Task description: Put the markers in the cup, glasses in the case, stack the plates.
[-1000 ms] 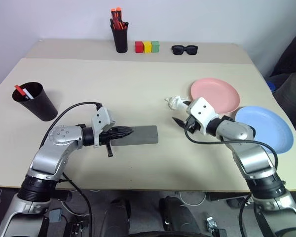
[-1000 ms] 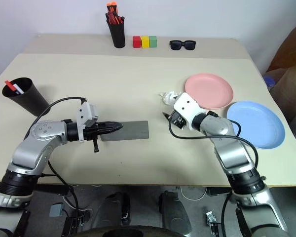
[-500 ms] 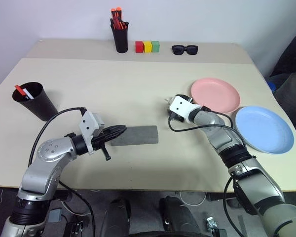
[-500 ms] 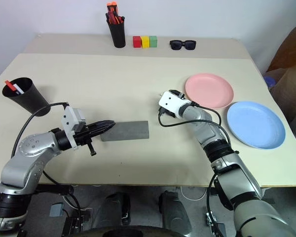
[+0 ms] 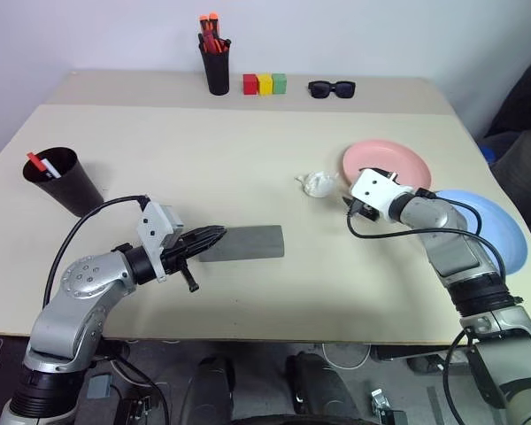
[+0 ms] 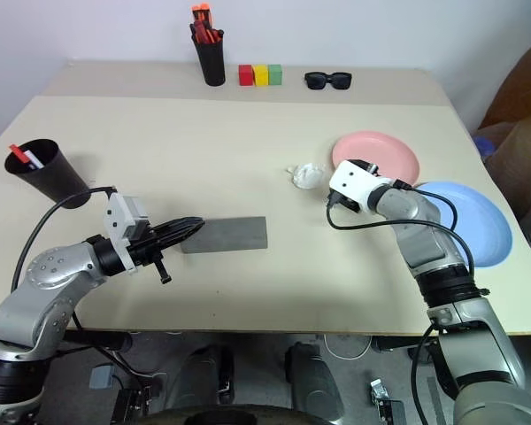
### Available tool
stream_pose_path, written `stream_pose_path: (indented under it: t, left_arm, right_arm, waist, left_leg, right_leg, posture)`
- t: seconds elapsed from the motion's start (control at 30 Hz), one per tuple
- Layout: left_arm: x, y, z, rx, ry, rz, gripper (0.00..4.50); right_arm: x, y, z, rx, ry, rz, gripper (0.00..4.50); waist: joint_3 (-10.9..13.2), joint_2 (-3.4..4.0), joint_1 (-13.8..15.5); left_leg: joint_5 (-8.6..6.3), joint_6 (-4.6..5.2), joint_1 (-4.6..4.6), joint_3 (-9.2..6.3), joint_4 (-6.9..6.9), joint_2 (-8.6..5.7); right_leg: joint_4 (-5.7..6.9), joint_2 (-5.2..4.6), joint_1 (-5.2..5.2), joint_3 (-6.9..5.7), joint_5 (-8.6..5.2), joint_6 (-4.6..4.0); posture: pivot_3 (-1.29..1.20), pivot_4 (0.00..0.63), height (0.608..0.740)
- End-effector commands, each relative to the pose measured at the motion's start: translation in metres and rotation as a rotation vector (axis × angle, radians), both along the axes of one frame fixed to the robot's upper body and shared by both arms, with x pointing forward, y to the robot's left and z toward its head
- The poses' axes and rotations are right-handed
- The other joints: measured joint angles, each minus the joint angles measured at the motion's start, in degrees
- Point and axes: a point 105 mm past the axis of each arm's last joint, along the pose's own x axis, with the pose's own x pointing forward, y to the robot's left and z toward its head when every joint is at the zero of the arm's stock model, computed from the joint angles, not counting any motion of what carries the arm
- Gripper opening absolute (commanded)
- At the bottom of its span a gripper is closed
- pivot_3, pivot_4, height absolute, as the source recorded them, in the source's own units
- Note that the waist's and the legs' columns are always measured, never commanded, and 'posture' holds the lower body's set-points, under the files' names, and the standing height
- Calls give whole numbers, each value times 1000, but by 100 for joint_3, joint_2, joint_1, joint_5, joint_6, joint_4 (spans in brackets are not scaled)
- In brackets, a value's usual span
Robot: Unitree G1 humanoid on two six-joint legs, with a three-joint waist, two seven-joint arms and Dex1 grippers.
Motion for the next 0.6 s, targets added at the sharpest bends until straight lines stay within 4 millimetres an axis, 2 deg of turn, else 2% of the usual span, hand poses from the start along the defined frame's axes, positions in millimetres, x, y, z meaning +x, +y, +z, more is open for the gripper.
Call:
stream_pose_path:
  t: [0.03, 0.1, 0.2, 0.37, 0.47, 0.6]
  left_arm:
    - [0, -6, 6, 9, -31, -35, 77]
    - [1, -8, 6, 9, -33, -39, 77]
    - [1, -8, 7, 10, -36, -41, 31]
    - [-1, -9, 6, 11, -32, -40, 31]
    - [-2, -11, 3, 6, -23, -42, 31]
    - [0, -16, 2, -4, -18, -54, 31]
  right_arm:
    - [8, -18, 3, -22, -15, -78, 3533]
    - [12, -23, -1, -26, -4, -104, 3533]
    - [15, -23, -4, -16, 7, -112, 2673]
    - [16, -20, -1, -10, -7, -104, 93]
    - [15, -17, 11, -36, -78, -78, 30]
    - [7, -10, 39, -64, -200, -3, 30]
  waist:
    - [-1, 1, -29]
    - [-1, 1, -65]
    - [-1, 1, -83]
    - [0, 3, -89]
    - [1, 4, -88]
    - [2, 7, -90]
  left_leg:
    - [0, 0, 1, -1, 0, 0]
    - [0, 0, 0, -1, 0, 0]
    - [0, 0, 0, -1, 0, -1]
    - [0, 0, 0, -1, -1, -1]
    - [0, 0, 0, -2, -1, -1]
    - [0, 0, -1, -2, -2, -1]
  right_leg:
    - [0, 0, 1, 0, 0, 1]
    - [0, 0, 1, 1, 1, 2]
    - [0, -1, 3, 1, 1, 2]
    - [0, -1, 3, 1, 1, 3]
    - [0, -1, 3, 1, 1, 3]
    - [0, -1, 2, 1, 1, 3]
  posture:
    - [0, 150, 722]
    - [0, 150, 722]
    - [0, 150, 722]
    - [0, 150, 722]
    - [0, 150, 722]
    - [0, 150, 722]
